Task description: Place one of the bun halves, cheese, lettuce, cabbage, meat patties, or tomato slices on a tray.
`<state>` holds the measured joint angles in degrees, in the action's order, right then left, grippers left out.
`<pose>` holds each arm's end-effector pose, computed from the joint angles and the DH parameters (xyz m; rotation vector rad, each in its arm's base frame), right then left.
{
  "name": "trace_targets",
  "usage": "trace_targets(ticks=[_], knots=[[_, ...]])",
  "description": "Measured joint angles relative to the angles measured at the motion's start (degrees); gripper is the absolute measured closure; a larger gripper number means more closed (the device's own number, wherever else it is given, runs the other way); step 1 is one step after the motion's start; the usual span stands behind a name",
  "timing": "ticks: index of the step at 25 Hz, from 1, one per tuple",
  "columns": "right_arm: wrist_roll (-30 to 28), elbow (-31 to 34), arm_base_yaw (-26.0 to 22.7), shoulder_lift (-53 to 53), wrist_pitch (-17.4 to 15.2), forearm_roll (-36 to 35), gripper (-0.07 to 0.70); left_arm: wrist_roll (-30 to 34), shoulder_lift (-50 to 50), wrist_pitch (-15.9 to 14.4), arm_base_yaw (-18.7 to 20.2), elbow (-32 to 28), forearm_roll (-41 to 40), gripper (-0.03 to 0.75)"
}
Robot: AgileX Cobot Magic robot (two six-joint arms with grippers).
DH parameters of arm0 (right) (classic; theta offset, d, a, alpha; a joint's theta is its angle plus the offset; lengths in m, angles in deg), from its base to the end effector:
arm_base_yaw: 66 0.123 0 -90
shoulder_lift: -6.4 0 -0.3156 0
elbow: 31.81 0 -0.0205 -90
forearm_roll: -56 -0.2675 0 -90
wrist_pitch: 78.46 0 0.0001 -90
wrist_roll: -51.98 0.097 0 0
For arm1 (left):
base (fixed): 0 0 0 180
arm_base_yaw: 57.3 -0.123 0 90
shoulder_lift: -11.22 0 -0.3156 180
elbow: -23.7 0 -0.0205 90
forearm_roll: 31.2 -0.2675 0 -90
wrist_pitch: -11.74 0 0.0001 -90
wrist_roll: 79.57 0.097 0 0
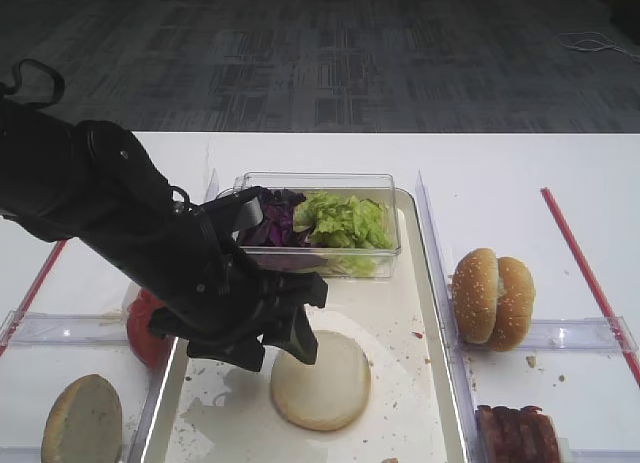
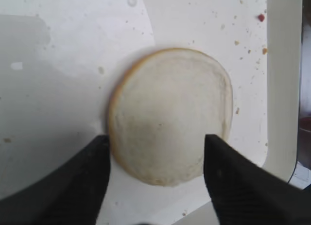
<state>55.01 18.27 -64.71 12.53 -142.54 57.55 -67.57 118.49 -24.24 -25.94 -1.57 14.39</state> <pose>-0.0191 -0.0028 0.2735 0.0341 2.0989 0.0128 0.2652 -0.2094 0.1762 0.2139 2.9256 -0.8225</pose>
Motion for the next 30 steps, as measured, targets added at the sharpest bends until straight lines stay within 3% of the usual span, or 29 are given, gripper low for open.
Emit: trace_targets(ticks=[4, 14, 30], knots=[[0.00, 0.00, 0.00, 0.00, 0.00, 0.00, 0.052, -0.05, 0.04, 0.21, 0.00, 0.04, -0.10, 0.252], [0.00, 0.00, 0.00, 0.00, 0.00, 0.00, 0.052, -0.14, -3.89, 0.11, 0.00, 0.04, -0.21, 0.248], [0.00, 0.00, 0.00, 0.00, 0.00, 0.00, 0.052, -0.75, -29.53, -8.39, 0.00, 0.04, -0.67, 0.246]])
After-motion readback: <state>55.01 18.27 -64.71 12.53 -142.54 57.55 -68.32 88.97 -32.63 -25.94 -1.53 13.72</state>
